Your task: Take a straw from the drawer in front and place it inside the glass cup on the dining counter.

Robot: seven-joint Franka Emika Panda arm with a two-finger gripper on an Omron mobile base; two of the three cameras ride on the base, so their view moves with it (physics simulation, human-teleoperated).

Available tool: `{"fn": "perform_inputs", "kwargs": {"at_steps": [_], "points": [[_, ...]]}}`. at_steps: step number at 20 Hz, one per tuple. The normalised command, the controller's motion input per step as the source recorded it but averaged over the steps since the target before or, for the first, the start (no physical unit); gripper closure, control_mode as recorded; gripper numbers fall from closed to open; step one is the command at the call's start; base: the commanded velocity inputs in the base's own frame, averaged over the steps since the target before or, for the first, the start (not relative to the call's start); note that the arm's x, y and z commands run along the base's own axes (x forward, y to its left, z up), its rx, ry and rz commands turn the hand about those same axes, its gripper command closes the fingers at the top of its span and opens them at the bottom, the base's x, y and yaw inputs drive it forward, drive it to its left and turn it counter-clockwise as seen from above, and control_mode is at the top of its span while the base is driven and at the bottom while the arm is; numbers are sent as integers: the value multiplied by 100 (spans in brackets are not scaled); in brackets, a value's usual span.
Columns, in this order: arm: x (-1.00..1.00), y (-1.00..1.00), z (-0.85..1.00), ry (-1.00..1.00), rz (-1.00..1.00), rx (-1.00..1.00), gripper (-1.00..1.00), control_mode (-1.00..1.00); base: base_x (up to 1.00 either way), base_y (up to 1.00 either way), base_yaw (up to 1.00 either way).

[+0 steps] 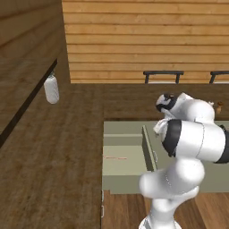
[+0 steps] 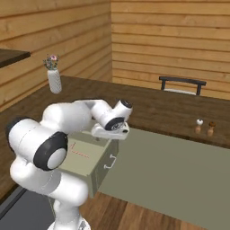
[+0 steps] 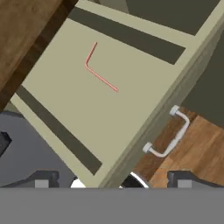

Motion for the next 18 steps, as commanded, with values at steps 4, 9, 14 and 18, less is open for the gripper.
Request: {"fn": "perform_inputs", "kwargs": {"at_steps": [4,9,14,18], "points": [[2,75,15,0,-10,-30,-100,-100,0,0,0],[26,36,-15,6,-15,-10,-100,-100,0,0,0],[41,20,-39,8,-19,-5,-100,-100,0,0,0],[47,14,-45,11,-18,-3,-100,-100,0,0,0]]}}
